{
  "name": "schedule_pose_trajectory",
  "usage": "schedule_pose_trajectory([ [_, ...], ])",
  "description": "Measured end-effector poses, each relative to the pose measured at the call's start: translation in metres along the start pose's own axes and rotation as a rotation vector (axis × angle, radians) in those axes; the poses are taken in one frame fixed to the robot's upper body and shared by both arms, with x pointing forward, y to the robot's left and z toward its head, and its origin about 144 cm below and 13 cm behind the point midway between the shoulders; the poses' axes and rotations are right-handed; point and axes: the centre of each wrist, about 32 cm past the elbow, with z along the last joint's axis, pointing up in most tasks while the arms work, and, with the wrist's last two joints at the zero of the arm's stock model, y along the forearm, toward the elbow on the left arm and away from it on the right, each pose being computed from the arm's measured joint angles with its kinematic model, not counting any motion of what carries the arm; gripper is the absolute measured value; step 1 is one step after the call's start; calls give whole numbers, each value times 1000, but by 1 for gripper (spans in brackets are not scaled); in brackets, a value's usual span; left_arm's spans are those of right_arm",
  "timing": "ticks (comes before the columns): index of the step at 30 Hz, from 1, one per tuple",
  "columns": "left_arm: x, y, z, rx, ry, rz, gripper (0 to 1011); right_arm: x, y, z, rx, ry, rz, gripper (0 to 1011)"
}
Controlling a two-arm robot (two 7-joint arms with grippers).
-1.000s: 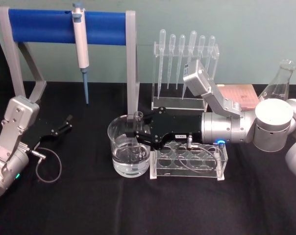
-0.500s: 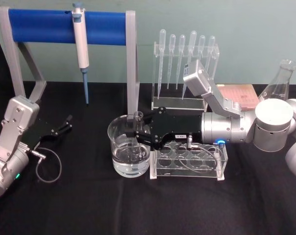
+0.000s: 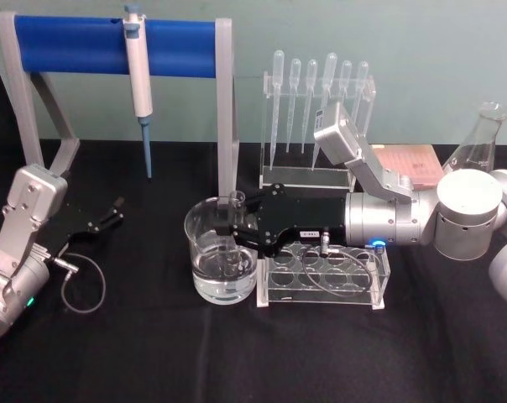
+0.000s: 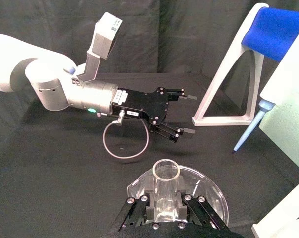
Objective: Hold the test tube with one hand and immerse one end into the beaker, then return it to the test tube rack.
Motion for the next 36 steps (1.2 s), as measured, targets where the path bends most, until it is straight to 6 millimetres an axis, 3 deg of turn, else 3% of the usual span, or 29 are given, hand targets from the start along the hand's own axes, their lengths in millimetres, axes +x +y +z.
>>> schedule_pose_trajectory([
  [36,0,0,0,0,0,0,1000,0,0,0,0,0,0,238],
])
